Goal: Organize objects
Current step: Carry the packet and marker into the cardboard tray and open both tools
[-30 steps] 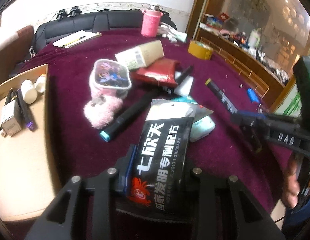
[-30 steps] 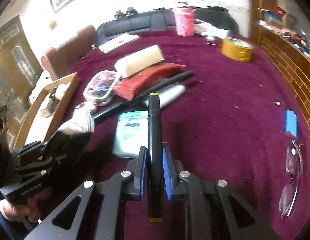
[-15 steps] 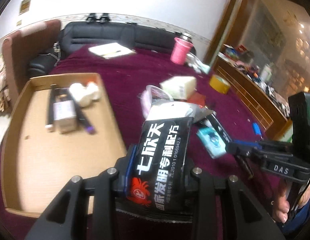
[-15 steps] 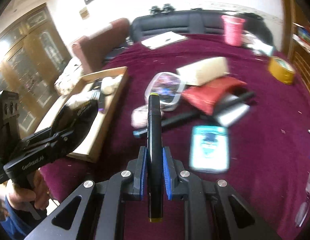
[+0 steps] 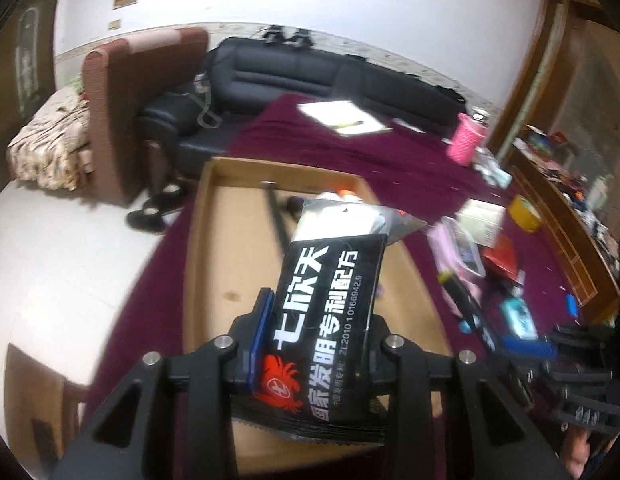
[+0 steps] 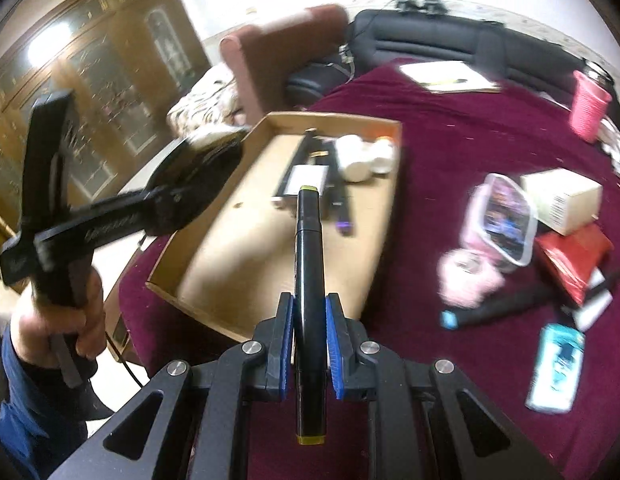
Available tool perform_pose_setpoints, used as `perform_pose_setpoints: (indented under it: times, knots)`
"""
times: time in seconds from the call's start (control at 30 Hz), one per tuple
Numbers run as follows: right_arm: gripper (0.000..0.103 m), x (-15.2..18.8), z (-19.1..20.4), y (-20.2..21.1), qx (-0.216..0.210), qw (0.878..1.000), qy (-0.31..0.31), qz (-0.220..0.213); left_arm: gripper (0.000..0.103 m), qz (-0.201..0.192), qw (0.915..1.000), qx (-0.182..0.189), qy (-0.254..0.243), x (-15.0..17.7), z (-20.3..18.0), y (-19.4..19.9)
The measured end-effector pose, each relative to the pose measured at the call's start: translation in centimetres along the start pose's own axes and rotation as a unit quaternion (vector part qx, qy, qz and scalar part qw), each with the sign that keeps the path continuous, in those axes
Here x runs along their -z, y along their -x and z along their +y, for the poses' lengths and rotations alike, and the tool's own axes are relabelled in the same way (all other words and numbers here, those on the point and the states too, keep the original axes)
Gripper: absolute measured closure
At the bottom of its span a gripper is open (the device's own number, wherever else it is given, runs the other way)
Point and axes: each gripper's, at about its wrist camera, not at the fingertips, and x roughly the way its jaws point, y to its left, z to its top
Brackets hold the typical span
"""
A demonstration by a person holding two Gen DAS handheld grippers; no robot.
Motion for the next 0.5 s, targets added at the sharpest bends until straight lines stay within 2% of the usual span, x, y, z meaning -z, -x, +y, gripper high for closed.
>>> perform_pose_setpoints:
  times: [0.23, 0.4, 0.5]
  knots:
    - [0.085, -2.7, 3.0, -4.9, -0.019, 0.999, -0.004, 0.032, 0.069, 0.051, 0.9976, -0.037, 0.029, -2.6, 3.3, -3.8]
    - [0.085, -3.8, 3.4, -7.7, -0.001, 0.999, -0.022, 0.048, 0.069, 0.091, 0.9936, -0.031, 0.059, -3.8, 4.3, -7.0]
    - [0.085, -4.4, 2.9, -8.7, 0.004, 0.998, -0.044, 0.051, 0.069, 0.095, 0.9917, -0.032, 0.08, -4.4, 4.9, -8.1]
